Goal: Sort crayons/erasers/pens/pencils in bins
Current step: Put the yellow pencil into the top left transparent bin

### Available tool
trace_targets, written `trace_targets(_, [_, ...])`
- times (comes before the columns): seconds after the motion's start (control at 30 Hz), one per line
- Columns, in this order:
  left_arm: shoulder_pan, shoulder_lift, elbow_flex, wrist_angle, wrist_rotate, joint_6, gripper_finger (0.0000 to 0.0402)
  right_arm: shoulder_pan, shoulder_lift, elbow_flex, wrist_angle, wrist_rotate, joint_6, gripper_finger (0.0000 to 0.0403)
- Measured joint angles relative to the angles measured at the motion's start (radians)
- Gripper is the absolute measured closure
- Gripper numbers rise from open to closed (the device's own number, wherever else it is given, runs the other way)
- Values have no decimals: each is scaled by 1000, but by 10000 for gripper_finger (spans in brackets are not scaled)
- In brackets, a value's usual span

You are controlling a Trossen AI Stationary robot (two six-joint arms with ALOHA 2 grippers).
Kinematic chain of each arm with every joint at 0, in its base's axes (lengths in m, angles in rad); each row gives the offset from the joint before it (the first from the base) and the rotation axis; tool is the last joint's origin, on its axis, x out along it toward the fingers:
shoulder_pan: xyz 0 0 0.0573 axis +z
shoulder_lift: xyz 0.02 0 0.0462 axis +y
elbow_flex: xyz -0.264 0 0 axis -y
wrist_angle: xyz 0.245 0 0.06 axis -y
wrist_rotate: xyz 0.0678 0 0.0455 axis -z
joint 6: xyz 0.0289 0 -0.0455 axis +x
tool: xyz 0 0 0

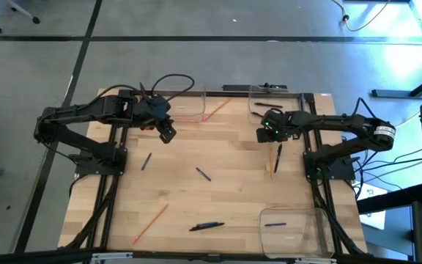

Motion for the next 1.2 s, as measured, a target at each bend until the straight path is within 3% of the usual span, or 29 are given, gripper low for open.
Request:
trace_targets(0.9, [0,0,0,0,0,0,305,0,182,6,101,-13,-27,289])
trace_targets(1.2, [0,0,0,0,0,0,305,0,183,4,101,-14,-74,350])
